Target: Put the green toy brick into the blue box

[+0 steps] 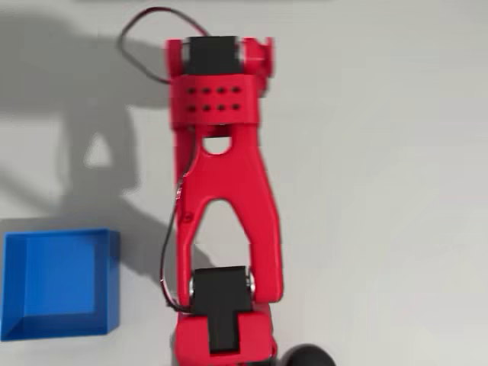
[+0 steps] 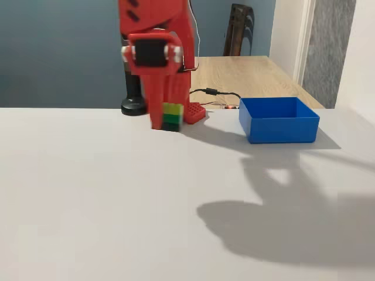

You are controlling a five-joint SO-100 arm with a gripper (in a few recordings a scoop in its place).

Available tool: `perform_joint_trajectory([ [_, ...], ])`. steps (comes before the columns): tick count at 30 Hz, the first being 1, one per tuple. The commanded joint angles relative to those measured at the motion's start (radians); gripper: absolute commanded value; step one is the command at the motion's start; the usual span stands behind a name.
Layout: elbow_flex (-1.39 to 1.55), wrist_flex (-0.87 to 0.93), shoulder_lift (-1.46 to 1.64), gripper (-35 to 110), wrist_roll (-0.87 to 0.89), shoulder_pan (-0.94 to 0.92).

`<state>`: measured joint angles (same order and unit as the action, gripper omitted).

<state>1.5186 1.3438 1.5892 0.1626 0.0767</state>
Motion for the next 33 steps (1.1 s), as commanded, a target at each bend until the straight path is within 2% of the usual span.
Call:
perform_joint_trajectory([
  [1,-0.069,0.025,0.023,0,-0.014,0.186],
  [10,-0.094,0.084,0.025,0,-0.048,0.548],
  [18,-0.069,0.149,0.035,0,-0.005,0.838],
  [25,-0.038,0.219,0.038,0,0.025,1.005],
  [33,0.000,0.267,0.038,0,0.012,1.104],
])
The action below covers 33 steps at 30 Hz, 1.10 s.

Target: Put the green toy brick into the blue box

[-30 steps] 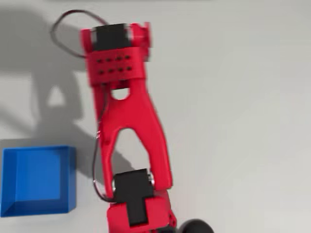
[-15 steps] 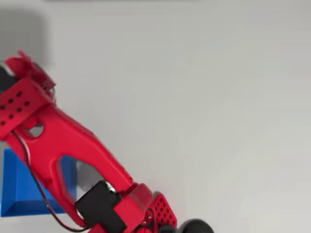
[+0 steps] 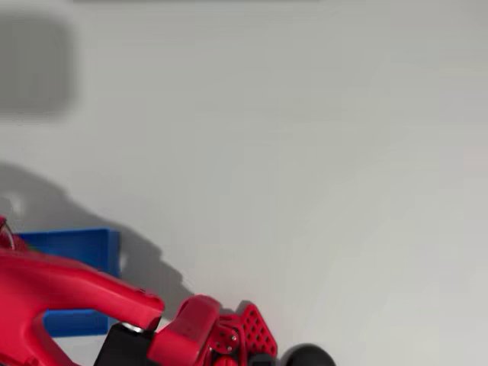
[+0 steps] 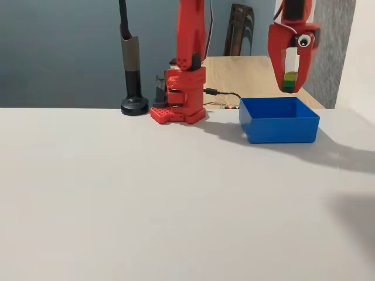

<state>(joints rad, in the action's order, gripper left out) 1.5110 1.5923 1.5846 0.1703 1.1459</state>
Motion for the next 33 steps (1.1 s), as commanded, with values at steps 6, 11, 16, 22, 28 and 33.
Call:
perform_joint_trajectory([
  [6,0.063,0.018,0.043,0,-0.011,0.049],
  [11,0.087,0.017,0.043,1,-0.029,0.046],
  [16,0.086,0.017,0.043,16,-0.040,0.046],
  [22,0.097,0.017,0.043,26,-0.046,0.055],
  [28,0.086,0.005,0.043,24,-0.035,0.058],
  [33,0.052,-0.021,0.043,9,-0.014,-0.006],
])
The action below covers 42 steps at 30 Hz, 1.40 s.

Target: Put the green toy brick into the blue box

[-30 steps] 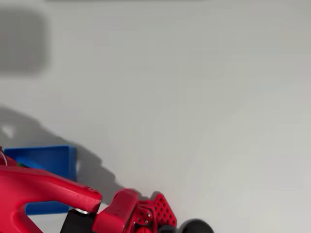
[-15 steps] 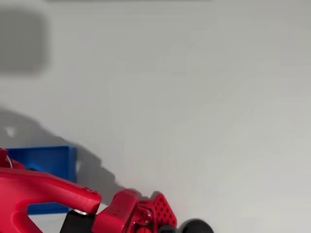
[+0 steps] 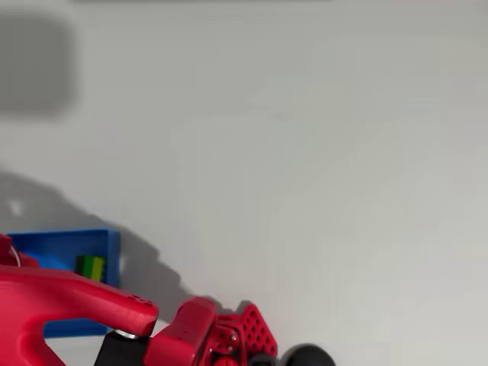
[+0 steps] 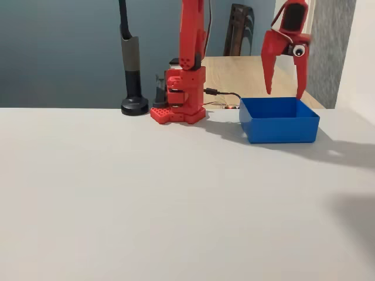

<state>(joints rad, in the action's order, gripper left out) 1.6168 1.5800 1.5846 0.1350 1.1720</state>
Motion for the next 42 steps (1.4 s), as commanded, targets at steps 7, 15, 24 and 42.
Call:
perform_joint_trajectory([
  [7,-0.124,-0.011,0.044,0,0.032,-0.253],
  [15,-0.172,-0.051,0.132,0,-0.020,-0.549],
  [24,0.051,-0.256,0.368,0,-0.038,-0.805],
  [42,0.621,-0.492,0.884,0,-0.103,-1.169],
])
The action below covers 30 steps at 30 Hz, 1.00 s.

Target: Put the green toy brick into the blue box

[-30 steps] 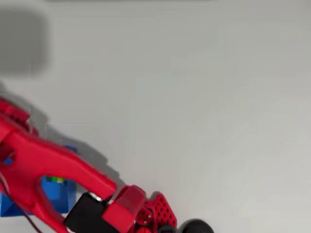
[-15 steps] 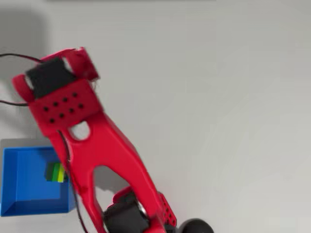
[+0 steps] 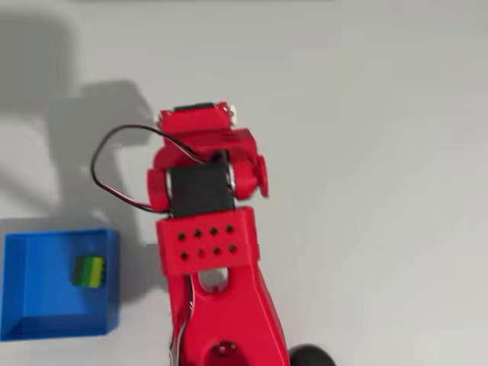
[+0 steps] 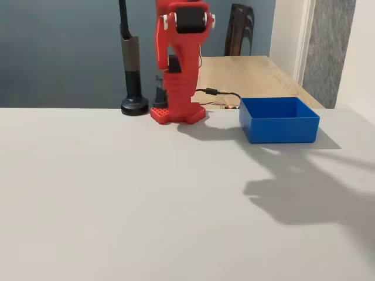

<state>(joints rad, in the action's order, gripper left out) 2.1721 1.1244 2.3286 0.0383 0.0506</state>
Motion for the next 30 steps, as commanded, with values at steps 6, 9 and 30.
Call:
perform_joint_trajectory([
  [6,0.293,-0.098,0.350,0,-0.037,-0.110],
  [9,0.380,-0.100,0.440,0,-0.038,-0.126],
  [30,0.784,-0.101,0.813,0,-0.063,-0.147],
])
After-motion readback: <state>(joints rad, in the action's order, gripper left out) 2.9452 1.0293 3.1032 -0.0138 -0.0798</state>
